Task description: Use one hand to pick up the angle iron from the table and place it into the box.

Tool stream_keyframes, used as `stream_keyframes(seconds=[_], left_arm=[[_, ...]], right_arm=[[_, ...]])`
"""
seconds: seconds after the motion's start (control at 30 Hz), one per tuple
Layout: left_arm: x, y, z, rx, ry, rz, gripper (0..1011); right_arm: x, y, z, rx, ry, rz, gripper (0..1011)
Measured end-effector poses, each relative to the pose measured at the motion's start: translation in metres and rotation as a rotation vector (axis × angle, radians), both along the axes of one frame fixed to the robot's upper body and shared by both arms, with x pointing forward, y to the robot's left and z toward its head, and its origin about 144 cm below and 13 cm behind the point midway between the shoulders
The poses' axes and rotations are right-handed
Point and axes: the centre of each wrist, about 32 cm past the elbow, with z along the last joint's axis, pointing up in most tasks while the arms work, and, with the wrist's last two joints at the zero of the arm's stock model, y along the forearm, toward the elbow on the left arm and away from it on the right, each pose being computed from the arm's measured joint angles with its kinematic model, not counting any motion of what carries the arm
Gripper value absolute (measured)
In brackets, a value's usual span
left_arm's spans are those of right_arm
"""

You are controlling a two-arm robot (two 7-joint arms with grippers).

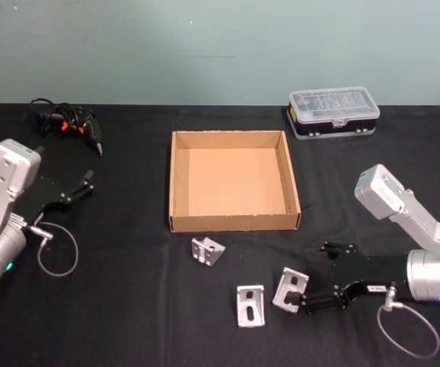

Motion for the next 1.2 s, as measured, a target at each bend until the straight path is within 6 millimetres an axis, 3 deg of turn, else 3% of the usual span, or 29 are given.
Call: stream_keyframes(seconds=[0.63,0.87,1.2], left_arm=[[0.000,0.000,0.000,0.000,0.000,0.000,1000],[0.000,0.000,0.000,0.000,0.000,0.000,1000],[0.000,0.000,0.000,0.000,0.000,0.000,1000]], right_arm=[[0.003,0.004,-0.009,-0.006,0.002,-0.028,998],[0.002,0.004,-0.012,-0.008,0.002,-0.030,870],[0.000,0.002,-0.016,-0.012,0.002,-0.031,552]])
